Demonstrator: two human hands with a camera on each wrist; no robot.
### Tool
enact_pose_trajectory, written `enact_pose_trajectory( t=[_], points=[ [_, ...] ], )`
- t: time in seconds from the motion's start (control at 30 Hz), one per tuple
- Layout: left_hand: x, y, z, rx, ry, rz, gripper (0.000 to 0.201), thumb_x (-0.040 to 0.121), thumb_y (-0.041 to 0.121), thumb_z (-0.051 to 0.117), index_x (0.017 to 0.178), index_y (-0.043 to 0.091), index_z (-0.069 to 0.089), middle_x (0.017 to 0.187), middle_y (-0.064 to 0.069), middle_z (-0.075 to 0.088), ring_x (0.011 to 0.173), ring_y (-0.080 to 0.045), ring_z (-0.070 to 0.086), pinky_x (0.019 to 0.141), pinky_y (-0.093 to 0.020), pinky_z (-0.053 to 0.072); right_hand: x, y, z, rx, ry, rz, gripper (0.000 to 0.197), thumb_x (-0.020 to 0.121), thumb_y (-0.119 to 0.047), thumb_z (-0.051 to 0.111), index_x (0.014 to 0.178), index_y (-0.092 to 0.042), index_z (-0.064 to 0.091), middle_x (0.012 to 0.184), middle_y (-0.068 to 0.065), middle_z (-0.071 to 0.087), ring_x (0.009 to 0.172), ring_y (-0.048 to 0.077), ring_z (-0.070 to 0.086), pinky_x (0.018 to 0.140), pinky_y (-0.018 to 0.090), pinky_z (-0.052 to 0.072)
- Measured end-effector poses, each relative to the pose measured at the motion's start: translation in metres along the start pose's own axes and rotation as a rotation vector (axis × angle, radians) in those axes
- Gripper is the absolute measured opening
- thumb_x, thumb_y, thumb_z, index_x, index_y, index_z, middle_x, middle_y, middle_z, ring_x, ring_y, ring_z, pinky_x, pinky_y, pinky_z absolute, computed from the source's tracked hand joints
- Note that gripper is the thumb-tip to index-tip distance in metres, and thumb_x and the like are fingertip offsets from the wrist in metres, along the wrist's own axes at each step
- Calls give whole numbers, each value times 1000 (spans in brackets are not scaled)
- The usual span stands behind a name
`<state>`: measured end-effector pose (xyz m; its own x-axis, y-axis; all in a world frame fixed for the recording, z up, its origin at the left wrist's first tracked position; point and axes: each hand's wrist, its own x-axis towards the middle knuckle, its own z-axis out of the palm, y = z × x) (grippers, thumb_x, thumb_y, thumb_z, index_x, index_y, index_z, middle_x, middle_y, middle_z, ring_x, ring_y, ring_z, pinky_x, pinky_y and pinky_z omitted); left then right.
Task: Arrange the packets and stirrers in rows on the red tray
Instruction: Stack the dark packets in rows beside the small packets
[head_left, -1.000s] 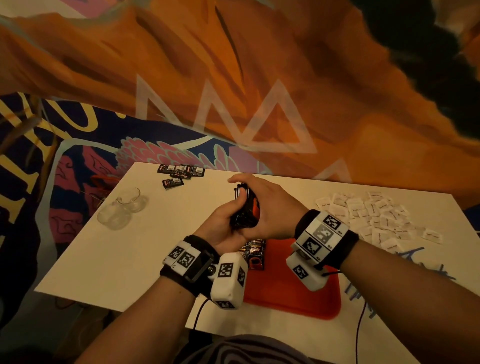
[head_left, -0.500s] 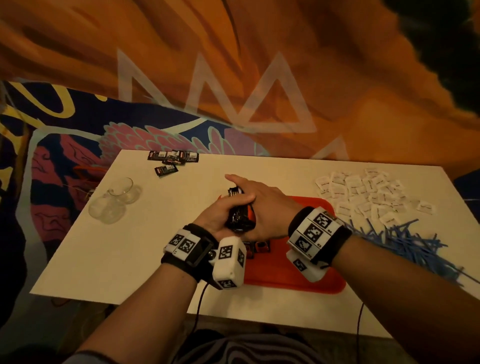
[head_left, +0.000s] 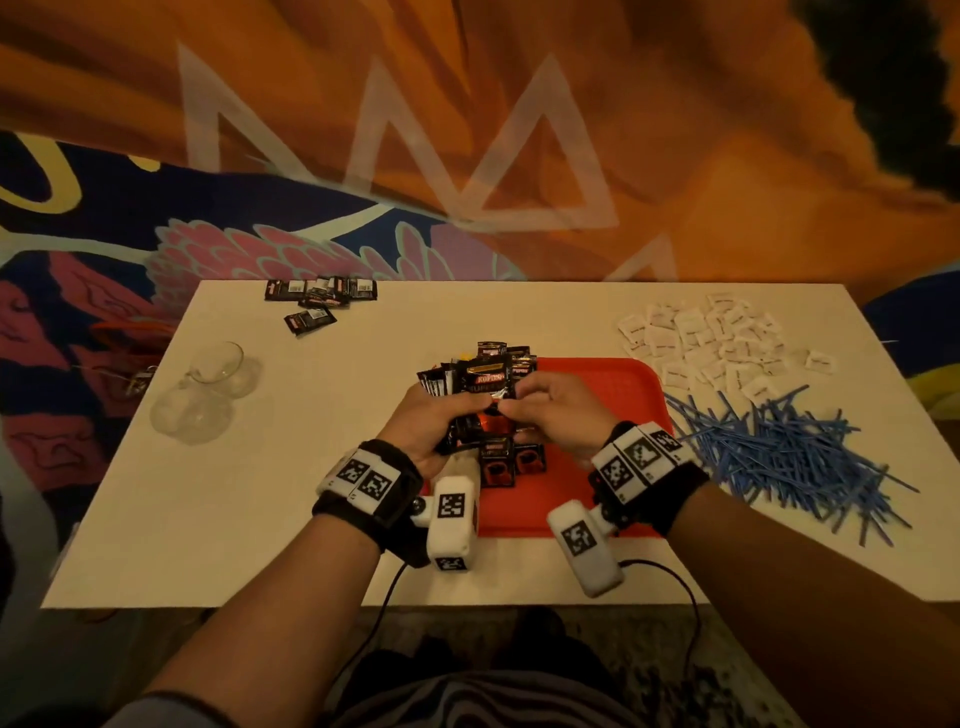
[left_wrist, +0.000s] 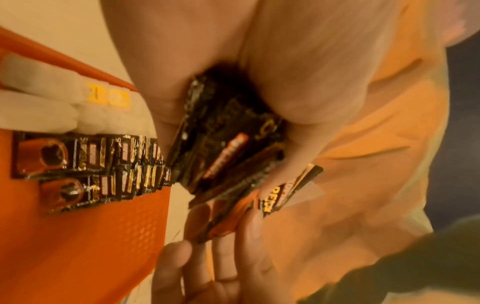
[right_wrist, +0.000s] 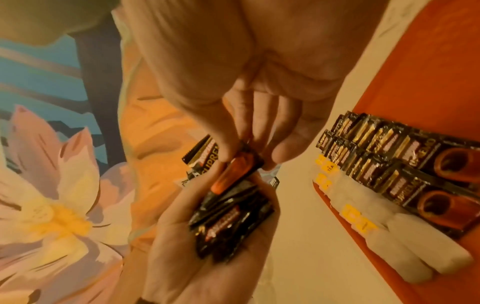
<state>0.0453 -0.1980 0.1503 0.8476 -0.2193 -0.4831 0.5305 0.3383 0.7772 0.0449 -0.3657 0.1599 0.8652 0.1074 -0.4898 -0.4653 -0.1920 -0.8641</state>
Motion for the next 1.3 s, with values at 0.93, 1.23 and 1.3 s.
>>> enact_pose_trajectory(
  t=[0.93,1.23,1.3],
  points=[
    [29,-62,-65,-288,214,-346,24,76,13,64,97,1,64,86,-12,67,78,-23,68,68,-32,60,59,147,-49,-310,288,347,24,86,-19,73,109,-16,70,109,1,66,85,9,55,62,18,40],
    [31,-72,-83,-210,265,-295,17,95,11,54,103,0,64,88,-12,69,71,-21,71,56,-28,57,85,163,-34,-291,253,388,15,85,-22,73,99,-22,68,91,-10,61,74,-1,50,52,15,35],
    [32,-72,-87,-195,275,-296,20,94,12,56,106,-1,65,91,-13,69,75,-22,71,59,-29,58,89,163,-31,-289,248,391,14,85,-22,74,97,-22,67,91,-10,61,74,-1,50,52,15,35]
  ],
)
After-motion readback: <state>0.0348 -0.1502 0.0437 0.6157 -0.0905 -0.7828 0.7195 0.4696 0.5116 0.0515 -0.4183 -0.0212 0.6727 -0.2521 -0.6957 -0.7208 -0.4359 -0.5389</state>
